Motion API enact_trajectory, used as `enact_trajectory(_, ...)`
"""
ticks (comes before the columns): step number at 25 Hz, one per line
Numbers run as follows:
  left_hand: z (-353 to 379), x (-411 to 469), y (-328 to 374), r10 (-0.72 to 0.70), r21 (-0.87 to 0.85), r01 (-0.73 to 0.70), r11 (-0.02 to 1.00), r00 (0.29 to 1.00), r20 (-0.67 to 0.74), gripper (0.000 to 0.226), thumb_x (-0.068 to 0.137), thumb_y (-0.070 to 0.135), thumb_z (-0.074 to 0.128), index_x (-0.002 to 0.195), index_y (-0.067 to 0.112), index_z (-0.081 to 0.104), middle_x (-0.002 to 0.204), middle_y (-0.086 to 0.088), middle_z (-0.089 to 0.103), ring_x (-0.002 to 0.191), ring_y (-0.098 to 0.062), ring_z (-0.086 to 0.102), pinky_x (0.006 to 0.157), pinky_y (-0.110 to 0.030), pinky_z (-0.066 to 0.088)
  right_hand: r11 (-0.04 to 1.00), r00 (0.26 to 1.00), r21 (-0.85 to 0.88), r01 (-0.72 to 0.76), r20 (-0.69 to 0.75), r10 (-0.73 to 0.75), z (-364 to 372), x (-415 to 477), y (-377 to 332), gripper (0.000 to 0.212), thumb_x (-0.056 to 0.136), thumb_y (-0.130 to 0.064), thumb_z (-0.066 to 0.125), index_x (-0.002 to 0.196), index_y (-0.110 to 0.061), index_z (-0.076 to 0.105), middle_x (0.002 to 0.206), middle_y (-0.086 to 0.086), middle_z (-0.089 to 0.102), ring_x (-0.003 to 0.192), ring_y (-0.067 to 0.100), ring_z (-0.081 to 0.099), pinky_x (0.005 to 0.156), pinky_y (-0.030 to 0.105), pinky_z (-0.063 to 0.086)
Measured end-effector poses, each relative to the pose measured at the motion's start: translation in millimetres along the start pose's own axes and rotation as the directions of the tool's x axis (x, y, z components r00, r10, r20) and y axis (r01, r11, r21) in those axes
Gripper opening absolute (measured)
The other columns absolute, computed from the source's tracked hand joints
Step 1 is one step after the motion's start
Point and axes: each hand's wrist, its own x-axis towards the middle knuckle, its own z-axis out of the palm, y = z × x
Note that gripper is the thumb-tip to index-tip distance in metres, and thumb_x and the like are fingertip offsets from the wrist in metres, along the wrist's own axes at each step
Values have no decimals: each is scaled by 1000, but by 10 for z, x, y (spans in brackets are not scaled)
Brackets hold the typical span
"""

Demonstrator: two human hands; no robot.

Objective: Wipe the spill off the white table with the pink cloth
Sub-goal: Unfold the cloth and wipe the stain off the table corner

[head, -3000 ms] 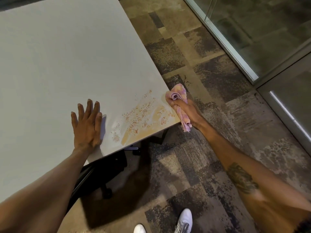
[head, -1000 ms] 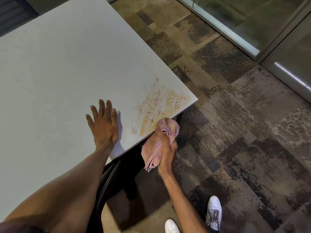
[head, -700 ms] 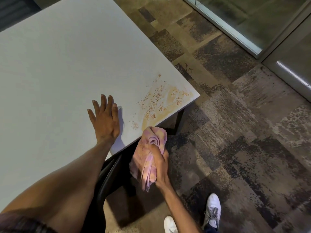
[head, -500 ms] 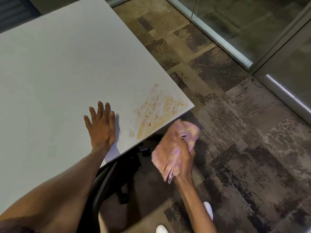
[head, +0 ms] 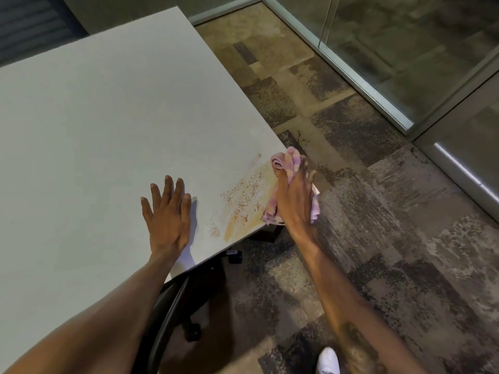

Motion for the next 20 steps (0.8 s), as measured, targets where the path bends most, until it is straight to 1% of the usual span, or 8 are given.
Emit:
enact_trajectory(2, 18, -8, -11, -4, -43, 4, 999, 1000, 2, 59, 106, 52, 12, 158, 28, 30, 168, 7, 22, 158, -24, 8, 125, -57, 5, 992, 996, 115, 58, 65, -66, 19, 137, -30, 76, 97, -61, 28, 155, -12, 29, 158, 19, 37, 147, 34, 34, 113, 49, 37)
enact_trajectory(5, 20, -3, -22, -1, -51, 1, 999, 1000, 3, 62, 105, 53, 10, 158, 28, 29, 168, 8, 20, 158, -23, 7, 125, -55, 4, 952, 969, 251, 176, 124, -212, 24, 423, -103, 56, 99, -46, 37, 140, -8, 48, 126, 13, 60, 112, 20, 55, 92, 31, 41)
enact_trajectory(8, 15, -8, -8, -14, -15, 14, 1000, 1000, 3, 61, 106, 51, 12, 160, 28, 28, 170, 8, 17, 159, -23, 3, 127, -51, -2, 950, 940, 251, 188, 234, -248, 84, 758, -227, 30, 97, -48, 38, 106, -21, 48, 82, -14, 48, 80, 9, 46, 76, 29, 35)
enact_trajectory(10, 13, -6, 5, -29, -8, 29, 1000, 999, 22, 61, 105, 51, 11, 161, 29, 24, 171, 9, 10, 159, -20, -4, 127, -46, -9, 947, 921, 222, 233, 262, -288, 125, 979, -313, 27, 97, -46, 41, 101, -23, 55, 76, -18, 45, 74, 6, 47, 70, 26, 37)
enact_trajectory(13, -4, -7, 20, -36, 22, 35, 999, 999, 40, 65, 103, 54, 5, 162, 31, 20, 171, 11, 5, 159, -19, -7, 126, -43, -12, 943, 879, 145, 299, 343, -331, 216, 1254, -453, 32, 97, -45, 43, 105, -22, 64, 97, 1, 67, 94, 16, 62, 77, 31, 48)
enact_trajectory(16, -22, -1, 26, -46, 76, 43, 996, 998, 43, 66, 102, 55, 1, 162, 32, 17, 170, 11, 2, 159, -19, -9, 127, -44, -10, 933, 820, 99, 347, 451, -353, 291, 1535, -623, 45, 91, -46, 44, 119, -16, 61, 120, 11, 67, 110, 27, 61, 85, 38, 48)
enact_trajectory(18, -17, 0, 26, -45, 75, 42, 996, 998, 41, 65, 103, 54, 2, 162, 32, 16, 170, 13, 0, 158, -18, -10, 128, -44, -9, 906, 750, 42, 422, 544, -375, 275, 1706, -726, 57, 90, -51, 46, 141, -26, 51, 147, 6, 54, 131, 26, 52, 101, 41, 43)
enact_trajectory(20, -4, 1, 5, -41, 75, 39, 996, 999, 25, 65, 103, 56, 1, 162, 33, 17, 170, 13, 2, 159, -18, -9, 128, -43, -10, 824, 603, 3, 567, 680, -418, 248, 1809, -766, 67, 92, -61, 49, 154, -39, 35, 165, -2, 29, 152, 16, 25, 121, 43, 23)
